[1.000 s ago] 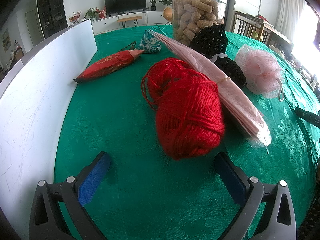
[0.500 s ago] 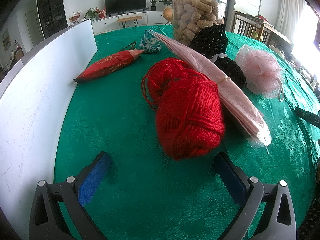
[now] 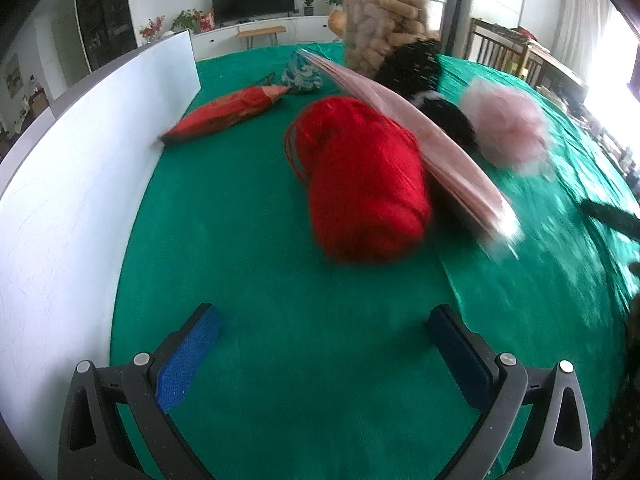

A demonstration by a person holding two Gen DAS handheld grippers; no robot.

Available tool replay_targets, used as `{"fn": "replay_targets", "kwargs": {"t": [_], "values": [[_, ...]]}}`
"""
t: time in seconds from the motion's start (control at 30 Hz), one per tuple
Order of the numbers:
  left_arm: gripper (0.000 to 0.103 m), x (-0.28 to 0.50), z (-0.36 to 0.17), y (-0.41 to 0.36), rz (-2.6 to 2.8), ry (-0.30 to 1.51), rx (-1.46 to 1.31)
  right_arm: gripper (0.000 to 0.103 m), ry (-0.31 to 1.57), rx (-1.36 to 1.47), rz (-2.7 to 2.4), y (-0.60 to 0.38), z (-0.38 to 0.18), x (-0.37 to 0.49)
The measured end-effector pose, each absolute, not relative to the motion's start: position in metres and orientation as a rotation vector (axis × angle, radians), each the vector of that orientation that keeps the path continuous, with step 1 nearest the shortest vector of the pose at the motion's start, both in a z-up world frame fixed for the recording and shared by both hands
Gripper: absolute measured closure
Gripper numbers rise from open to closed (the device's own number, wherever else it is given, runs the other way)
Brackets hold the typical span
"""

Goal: Organize soft objects
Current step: 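Lower the left gripper onto the red yarn skeins and close on them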

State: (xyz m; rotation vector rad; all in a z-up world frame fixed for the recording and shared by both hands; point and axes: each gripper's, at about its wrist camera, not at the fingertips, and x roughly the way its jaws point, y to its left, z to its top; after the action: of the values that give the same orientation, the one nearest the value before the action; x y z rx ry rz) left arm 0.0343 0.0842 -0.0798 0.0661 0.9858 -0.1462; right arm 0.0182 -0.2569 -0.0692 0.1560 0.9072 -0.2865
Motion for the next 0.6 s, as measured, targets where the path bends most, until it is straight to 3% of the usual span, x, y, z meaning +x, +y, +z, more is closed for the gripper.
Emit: {"fn": "replay_targets", "kwargs": {"t": [0.17,0.5,0.57,0.6], "values": [[0.0,0.019,-0.06,0.093,-0.197,0.967,-0.024,0.016,0.907,0.156,-0.287,-0.257,-0.069,0.018],[0.0,0.1,-0.02,0.088,-0.245,0.961,-0.119,0.016,0.907,0.156,-0.287,-0.256,-0.069,0.018],[0.006,0.112,-0.029,0.089,-0.219,0.973,-0.109,0.016,0.907,0.157,-0.287,-0.256,-0.069,0.018],[0.018,0.115,-0.033,0.091,-0.209,0.985,-0.12,0.016,0.907,0.157,-0.287,-0.256,-0.069,0.018]]}}
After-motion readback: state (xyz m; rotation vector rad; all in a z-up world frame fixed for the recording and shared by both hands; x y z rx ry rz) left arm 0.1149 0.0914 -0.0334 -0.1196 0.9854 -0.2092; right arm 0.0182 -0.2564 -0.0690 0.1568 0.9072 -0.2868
